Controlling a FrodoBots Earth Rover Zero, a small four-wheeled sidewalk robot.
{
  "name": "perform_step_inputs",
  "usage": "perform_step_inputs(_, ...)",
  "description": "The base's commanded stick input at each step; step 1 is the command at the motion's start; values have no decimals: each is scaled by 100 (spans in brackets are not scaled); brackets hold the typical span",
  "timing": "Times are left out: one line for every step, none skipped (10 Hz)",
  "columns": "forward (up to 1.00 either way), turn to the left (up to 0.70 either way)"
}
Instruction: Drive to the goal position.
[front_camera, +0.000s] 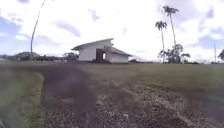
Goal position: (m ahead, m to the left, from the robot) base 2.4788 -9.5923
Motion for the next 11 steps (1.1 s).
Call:
perform_step_inputs(50, 50)
perform_step_inputs(50, 50)
perform_step_inputs(50, 50)
perform_step_inputs(50, 50)
perform_step_inputs(50, 50)
perform_step_inputs(50, 50)
perform_step_inputs(50, 9)
perform_step_inputs(50, 0)
perform_step_inputs(50, 0)
perform_step_inputs(50, 0)
perform_step_inputs(50, 0)
